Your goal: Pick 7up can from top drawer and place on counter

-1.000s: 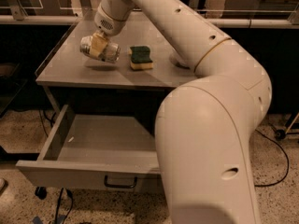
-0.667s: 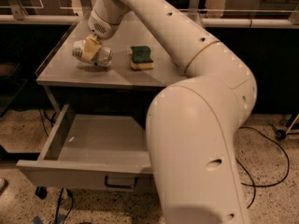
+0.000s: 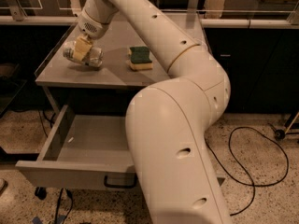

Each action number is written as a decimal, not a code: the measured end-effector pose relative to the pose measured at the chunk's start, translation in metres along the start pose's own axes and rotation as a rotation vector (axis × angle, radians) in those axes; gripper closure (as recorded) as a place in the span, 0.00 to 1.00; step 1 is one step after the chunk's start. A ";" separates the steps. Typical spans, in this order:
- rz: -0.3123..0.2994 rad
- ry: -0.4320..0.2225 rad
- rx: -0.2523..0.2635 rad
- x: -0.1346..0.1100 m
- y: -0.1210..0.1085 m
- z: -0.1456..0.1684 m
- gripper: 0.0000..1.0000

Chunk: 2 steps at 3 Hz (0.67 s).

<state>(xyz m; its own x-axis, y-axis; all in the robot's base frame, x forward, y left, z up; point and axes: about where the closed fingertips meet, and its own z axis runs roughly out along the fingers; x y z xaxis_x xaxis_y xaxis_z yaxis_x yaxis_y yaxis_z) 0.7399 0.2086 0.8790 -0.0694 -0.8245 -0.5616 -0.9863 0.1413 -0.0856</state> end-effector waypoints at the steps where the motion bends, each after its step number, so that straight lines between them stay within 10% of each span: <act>1: 0.010 0.080 -0.011 0.011 -0.003 0.017 1.00; 2: 0.025 0.116 -0.018 0.022 -0.004 0.024 1.00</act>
Offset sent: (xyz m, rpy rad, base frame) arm 0.0104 -0.0212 -0.0527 -0.1794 0.0819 -0.0510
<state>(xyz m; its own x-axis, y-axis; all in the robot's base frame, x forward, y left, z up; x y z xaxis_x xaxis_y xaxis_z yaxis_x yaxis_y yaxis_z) 0.7465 0.2034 0.8474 -0.1104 -0.8788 -0.4642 -0.9864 0.1542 -0.0574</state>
